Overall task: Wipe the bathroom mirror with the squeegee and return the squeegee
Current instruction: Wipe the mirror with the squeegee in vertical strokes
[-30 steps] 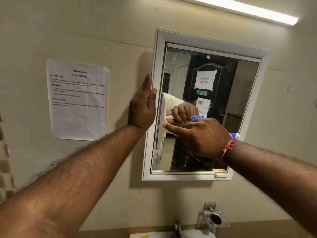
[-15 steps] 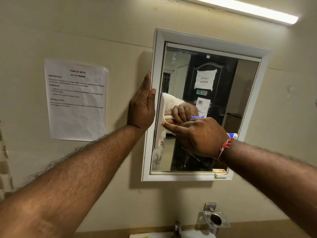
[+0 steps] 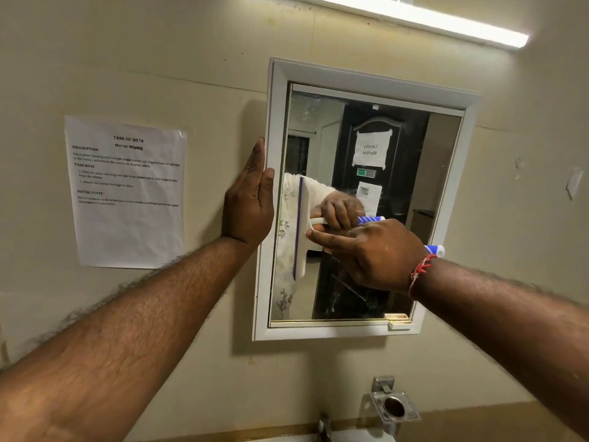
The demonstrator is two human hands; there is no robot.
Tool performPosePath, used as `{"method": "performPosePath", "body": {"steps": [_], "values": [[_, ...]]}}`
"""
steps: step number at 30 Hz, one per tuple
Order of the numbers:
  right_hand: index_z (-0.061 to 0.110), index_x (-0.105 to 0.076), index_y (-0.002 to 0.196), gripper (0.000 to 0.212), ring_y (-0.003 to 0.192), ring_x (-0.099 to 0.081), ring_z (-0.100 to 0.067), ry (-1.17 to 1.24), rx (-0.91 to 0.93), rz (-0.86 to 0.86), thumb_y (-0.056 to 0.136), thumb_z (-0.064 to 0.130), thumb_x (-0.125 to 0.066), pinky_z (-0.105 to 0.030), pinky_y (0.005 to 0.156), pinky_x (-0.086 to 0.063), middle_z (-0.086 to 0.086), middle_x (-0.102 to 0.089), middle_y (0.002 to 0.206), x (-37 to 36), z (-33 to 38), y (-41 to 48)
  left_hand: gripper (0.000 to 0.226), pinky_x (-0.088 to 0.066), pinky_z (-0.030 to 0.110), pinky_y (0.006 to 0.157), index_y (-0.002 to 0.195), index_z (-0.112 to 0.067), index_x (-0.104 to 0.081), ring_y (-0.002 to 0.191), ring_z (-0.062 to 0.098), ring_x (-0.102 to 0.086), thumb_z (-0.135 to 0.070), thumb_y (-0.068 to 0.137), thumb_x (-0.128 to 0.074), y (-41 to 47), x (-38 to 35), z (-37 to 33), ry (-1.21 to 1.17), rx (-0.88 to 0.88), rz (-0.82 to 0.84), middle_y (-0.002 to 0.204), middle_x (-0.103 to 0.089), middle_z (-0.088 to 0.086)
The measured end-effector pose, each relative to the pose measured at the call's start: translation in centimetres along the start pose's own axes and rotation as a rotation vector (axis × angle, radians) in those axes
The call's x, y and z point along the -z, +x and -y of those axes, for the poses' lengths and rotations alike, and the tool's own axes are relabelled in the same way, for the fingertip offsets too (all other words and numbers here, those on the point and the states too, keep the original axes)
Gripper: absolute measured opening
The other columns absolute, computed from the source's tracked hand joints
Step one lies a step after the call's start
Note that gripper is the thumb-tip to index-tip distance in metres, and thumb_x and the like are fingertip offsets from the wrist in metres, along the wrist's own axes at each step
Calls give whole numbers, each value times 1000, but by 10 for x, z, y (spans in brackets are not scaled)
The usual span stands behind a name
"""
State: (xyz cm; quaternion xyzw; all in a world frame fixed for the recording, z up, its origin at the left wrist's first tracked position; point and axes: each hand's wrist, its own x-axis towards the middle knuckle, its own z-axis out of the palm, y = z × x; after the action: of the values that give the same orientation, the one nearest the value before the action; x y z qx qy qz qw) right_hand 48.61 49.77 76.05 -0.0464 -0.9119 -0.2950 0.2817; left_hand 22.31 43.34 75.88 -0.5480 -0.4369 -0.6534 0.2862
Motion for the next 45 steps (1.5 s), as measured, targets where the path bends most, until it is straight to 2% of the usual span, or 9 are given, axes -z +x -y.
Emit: {"method": "performPosePath", "body": {"steps": [5, 9, 14, 18, 23, 28, 34, 39, 45], "values": [[45, -34, 162, 52, 67, -65, -14, -67, -61, 70, 111, 50, -40, -29, 63, -52, 3, -75, 87, 4, -25, -36, 51, -43, 29, 125, 164, -3, -43, 153, 25, -51, -21, 116, -48, -1, -1, -1, 11, -20, -30, 165, -50, 13], [44, -37, 163, 54, 69, -67, -15, -90, -91, 92, 110, 53, -38, -30, 63, -55, 4, -76, 88, 9, -38, -56, 50, -43, 30, 124, 164, -3, -43, 151, 28, -52, -22, 117, -48, -2, -2, -1, 38, -11, -41, 164, -51, 14], [41, -42, 162, 55, 60, -48, -9, -169, -173, 96, 112, 57, -26, -26, 58, -48, 3, -68, 78, 18, -55, -84, 51, -38, 22, 125, 162, -1, -45, 151, 23, -49, -25, 117, -47, -3, -2, 0, 34, -39, -55, 162, -50, 12], [45, -34, 163, 56, 60, -59, -15, -184, -196, 125, 112, 62, -19, -33, 59, -57, 2, -69, 79, 21, -67, -105, 49, -35, 15, 123, 162, -1, -45, 148, 17, -48, -20, 117, -48, -4, -2, -1, 62, -56, -64, 161, -49, 9], [42, -42, 162, 52, 51, -43, -13, -270, -254, 109, 110, 47, -39, -26, 52, -43, 7, -53, 65, 31, -81, -133, 48, -34, 10, 119, 162, -3, -46, 143, 17, -51, -20, 117, -48, -4, -3, -1, 94, -61, -71, 159, -48, 4], [43, -33, 166, 55, 49, -43, -14, -301, -306, 165, 111, 47, -33, -28, 52, -46, 9, -41, 64, 37, -92, -156, 47, -32, 6, 118, 161, -3, -47, 144, -12, -42, -21, 117, -47, -5, -4, 1, 89, -79, -90, 157, -47, 2], [45, -30, 166, 55, 48, -47, -16, -303, -282, 152, 111, 46, -37, -31, 51, -51, 6, -46, 62, 36, -97, -159, 48, -34, 9, 118, 162, -6, -47, 141, 11, -49, -24, 118, -46, -4, -5, 5, 98, -86, -88, 160, -51, 7], [42, -33, 165, 54, 46, -43, -15, -284, -282, 149, 112, 45, -39, -30, 50, -49, 7, -41, 61, 36, -103, -162, 49, -34, 9, 117, 162, -5, -46, 141, 12, -50, -26, 118, -45, -4, -4, 6, 84, -92, -86, 159, -54, 14], [43, -37, 164, 53, 47, -48, -16, -306, -325, 140, 114, 54, -22, -27, 51, -46, 5, -49, 58, 37, -106, -175, 50, -35, 12, 118, 163, -5, -44, 142, 20, -53, -25, 118, -44, -4, -4, 8, 88, -105, -67, 159, -54, 15]]}}
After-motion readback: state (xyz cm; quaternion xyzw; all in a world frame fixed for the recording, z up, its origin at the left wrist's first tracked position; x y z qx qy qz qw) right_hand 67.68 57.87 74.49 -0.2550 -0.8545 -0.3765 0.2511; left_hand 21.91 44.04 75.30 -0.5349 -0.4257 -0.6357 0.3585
